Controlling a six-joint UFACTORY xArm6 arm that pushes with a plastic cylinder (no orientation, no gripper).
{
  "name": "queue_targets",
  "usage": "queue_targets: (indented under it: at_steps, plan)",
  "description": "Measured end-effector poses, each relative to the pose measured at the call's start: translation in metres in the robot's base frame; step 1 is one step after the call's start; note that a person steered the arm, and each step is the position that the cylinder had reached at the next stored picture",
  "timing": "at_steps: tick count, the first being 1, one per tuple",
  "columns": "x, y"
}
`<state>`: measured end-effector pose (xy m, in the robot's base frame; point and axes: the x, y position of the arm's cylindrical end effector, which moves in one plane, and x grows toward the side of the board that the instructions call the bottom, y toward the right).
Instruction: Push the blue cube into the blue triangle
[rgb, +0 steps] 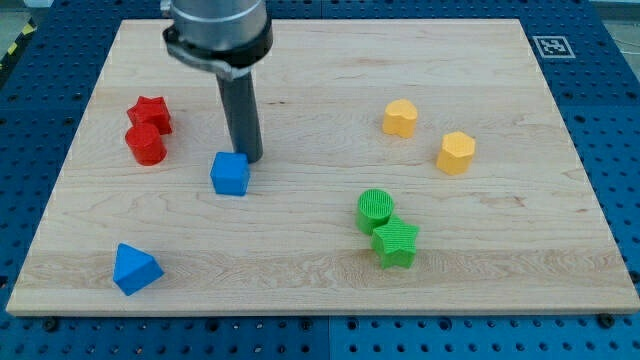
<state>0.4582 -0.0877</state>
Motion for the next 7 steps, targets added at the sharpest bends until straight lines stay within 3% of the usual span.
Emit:
queue_targets:
  at_steps: [6, 7]
  plan:
    - [0.039, -0.004]
    - [0.061, -0.004]
